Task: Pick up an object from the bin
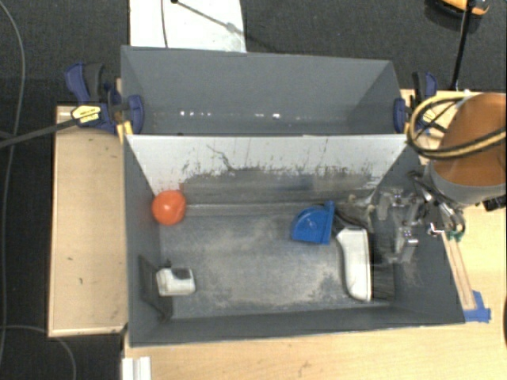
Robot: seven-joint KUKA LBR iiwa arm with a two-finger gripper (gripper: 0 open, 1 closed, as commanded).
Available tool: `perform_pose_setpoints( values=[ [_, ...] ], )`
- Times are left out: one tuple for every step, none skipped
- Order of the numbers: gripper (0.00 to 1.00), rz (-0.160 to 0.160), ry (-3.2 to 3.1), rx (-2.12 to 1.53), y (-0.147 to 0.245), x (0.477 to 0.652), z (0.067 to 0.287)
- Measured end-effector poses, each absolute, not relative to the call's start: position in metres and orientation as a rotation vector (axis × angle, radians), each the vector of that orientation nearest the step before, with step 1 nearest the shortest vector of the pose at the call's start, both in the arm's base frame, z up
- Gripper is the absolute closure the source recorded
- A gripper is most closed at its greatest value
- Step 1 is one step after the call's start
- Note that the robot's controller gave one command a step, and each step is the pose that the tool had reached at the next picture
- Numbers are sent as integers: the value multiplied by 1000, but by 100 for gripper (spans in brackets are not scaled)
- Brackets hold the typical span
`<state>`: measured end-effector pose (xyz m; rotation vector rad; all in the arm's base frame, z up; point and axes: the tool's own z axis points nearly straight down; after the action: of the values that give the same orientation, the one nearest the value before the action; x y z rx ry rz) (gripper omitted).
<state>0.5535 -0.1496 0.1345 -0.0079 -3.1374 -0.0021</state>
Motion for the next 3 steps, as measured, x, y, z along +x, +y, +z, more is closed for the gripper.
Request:
perform_pose_setpoints(
  values=[
    [0, 1, -3145, -2, -149, 555, 139],
    [0, 2, -3147, -147, -147, 559, 117],
    [0, 4, -3085, -592, -118, 571, 81]
  ],
)
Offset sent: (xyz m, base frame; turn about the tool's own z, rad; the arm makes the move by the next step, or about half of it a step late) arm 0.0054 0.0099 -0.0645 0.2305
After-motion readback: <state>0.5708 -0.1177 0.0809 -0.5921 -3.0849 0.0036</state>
